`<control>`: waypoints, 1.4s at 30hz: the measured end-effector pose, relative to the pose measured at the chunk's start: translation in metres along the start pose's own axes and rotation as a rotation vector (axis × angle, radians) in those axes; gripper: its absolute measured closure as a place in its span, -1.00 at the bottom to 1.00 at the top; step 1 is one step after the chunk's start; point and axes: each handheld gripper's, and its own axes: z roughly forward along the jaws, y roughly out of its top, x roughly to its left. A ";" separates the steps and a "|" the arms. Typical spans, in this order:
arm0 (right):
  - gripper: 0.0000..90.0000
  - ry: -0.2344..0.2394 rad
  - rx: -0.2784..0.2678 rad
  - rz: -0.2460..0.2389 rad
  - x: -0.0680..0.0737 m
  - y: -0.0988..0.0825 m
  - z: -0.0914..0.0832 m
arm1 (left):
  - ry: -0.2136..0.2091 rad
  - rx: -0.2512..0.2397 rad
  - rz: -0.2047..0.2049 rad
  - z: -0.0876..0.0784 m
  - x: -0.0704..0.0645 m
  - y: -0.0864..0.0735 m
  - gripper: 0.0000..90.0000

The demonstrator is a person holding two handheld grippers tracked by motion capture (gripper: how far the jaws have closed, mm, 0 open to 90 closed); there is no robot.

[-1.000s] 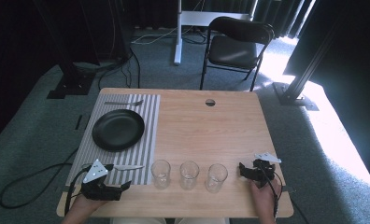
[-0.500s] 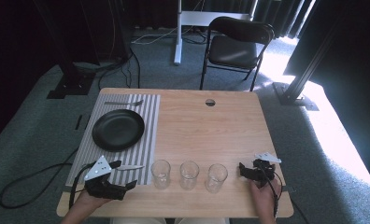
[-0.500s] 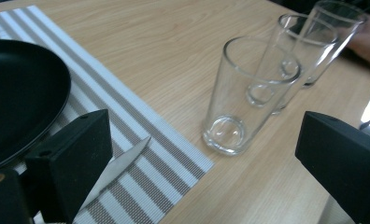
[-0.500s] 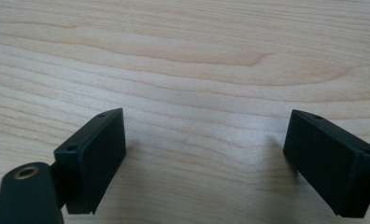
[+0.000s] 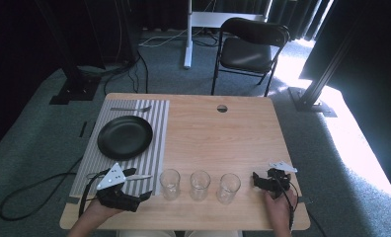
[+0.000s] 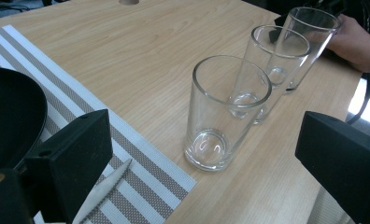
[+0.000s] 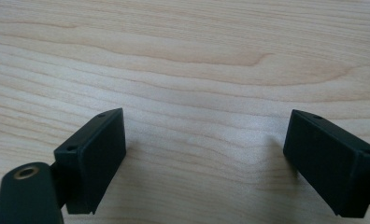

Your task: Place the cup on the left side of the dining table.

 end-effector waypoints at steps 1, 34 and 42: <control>-0.72 0.000 0.000 0.000 0.000 0.000 0.000 | -0.010 0.008 0.008 0.002 -0.001 0.002 -0.90; -0.72 0.000 -0.001 -0.001 0.000 0.000 0.000 | -0.075 0.032 0.121 0.032 -0.022 0.035 -0.89; -0.72 0.000 -0.001 -0.001 0.000 0.000 0.000 | -0.086 0.056 0.151 0.042 -0.028 0.046 -0.88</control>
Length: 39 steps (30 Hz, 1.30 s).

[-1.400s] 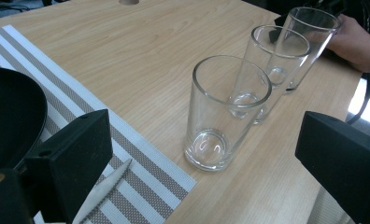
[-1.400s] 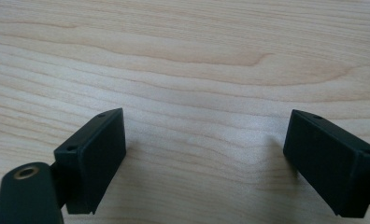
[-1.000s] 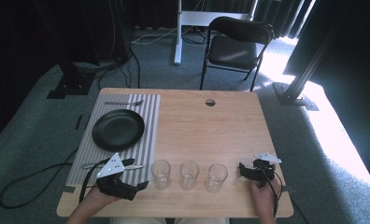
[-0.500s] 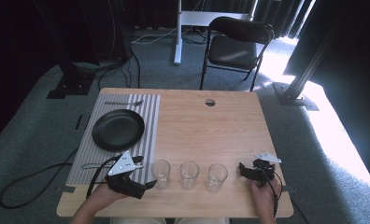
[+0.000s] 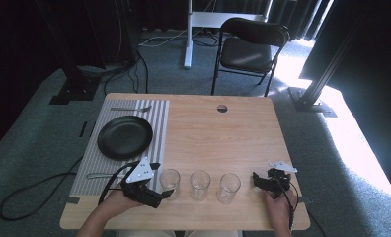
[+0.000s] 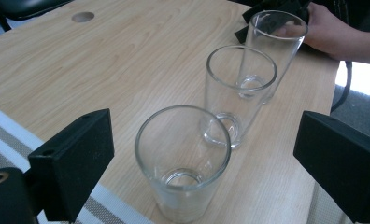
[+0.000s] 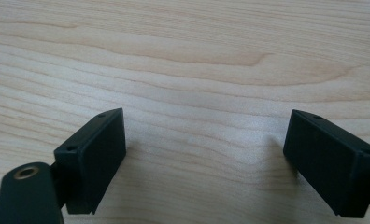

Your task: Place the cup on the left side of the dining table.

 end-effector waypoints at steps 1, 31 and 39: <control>-0.72 0.000 0.000 0.000 0.000 0.000 0.000 | -0.009 0.004 0.006 0.001 -0.001 0.001 -0.88; -0.72 0.000 0.000 -0.001 0.000 0.000 0.000 | -0.078 0.076 0.084 0.041 -0.014 0.029 -0.88; -0.72 0.001 0.000 -0.001 0.000 0.000 0.000 | -0.096 0.119 0.100 0.052 -0.017 0.037 -0.88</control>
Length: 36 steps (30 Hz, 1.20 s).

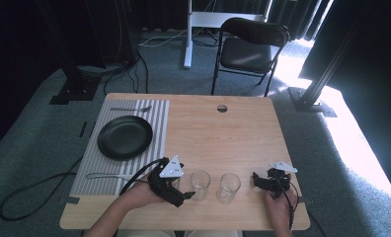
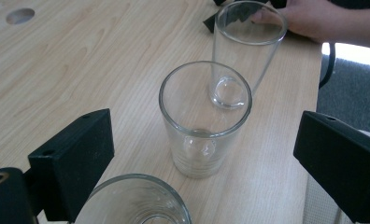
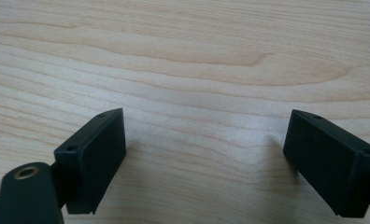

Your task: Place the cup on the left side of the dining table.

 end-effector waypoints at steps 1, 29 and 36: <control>-0.72 0.000 0.000 0.000 0.000 0.000 0.000 | -0.003 0.007 0.000 0.001 0.000 0.001 -0.88; -0.72 0.000 0.000 0.000 0.000 0.000 0.000 | -0.035 0.166 0.063 0.034 -0.004 0.031 -0.88; -0.72 0.000 0.000 0.000 0.000 0.000 0.000 | -0.047 0.198 0.045 0.043 0.000 0.034 -0.88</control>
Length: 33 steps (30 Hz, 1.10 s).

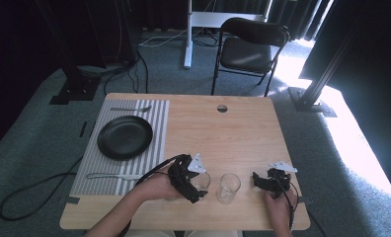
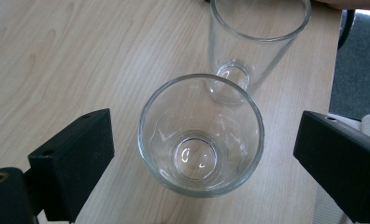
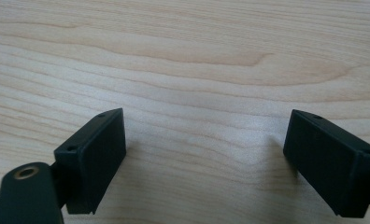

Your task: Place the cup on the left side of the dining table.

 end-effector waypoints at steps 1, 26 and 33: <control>-0.72 0.000 0.000 0.001 0.000 0.000 0.000 | 0.003 0.007 0.001 0.001 0.000 0.000 -0.88; -0.72 0.000 0.000 0.000 0.000 0.000 0.000 | 0.038 0.143 0.010 0.018 -0.003 0.012 -0.39; -0.72 0.000 0.000 0.000 0.000 0.000 0.000 | 0.057 0.195 0.004 0.020 -0.005 0.018 -0.39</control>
